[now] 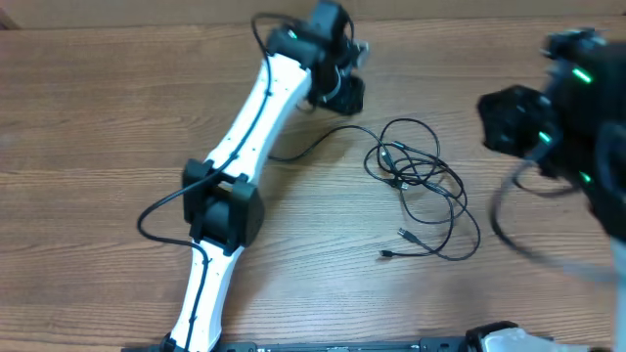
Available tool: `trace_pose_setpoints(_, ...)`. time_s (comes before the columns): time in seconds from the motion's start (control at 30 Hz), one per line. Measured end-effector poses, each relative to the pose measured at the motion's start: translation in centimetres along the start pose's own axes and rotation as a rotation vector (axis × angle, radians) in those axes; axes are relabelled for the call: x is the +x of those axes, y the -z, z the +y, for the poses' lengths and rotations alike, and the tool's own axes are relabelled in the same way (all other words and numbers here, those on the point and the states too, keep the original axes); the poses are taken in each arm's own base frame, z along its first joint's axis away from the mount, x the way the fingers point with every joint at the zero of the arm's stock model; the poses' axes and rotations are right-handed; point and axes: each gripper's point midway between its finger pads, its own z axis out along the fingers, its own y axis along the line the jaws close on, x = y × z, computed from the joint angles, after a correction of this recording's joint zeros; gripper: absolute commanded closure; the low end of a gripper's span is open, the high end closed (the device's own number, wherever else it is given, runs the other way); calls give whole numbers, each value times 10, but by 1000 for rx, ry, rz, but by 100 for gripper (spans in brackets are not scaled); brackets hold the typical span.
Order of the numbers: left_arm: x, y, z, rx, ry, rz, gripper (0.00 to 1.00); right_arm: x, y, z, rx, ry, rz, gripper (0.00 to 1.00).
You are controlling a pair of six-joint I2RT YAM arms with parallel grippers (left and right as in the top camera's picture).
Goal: Untangle cables
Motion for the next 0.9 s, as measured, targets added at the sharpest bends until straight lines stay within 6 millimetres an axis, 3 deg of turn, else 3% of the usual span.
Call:
trace_pose_setpoints(0.1,-12,43,-6,12,15,-64,50,12,-37,-7,72,-2,135,80)
trace_pose_setpoints(0.13,-15,55,-7,13,16,-81,49,16,-47,-9,92,-6,172,64)
trace_pose_setpoints(0.2,-16,74,-9,13,17,-105,47,22,-63,-13,123,-5,232,14)
trace_pose_setpoints(0.23,-17,81,-9,12,19,-114,46,24,-72,-14,139,-8,259,9)
trace_pose_setpoints(0.4,-16,103,-10,12,39,-136,44,26,-114,-17,183,-29,331,13)
trace_pose_setpoints(0.67,-12,145,-2,1,74,-189,40,32,-201,-24,255,-61,419,15)
trace_pose_setpoints(0.8,-6,152,8,-9,102,-179,41,54,-232,-50,361,-35,479,16)
trace_pose_setpoints(0.9,-3,153,13,-15,111,-169,40,74,-241,-82,482,32,526,22)
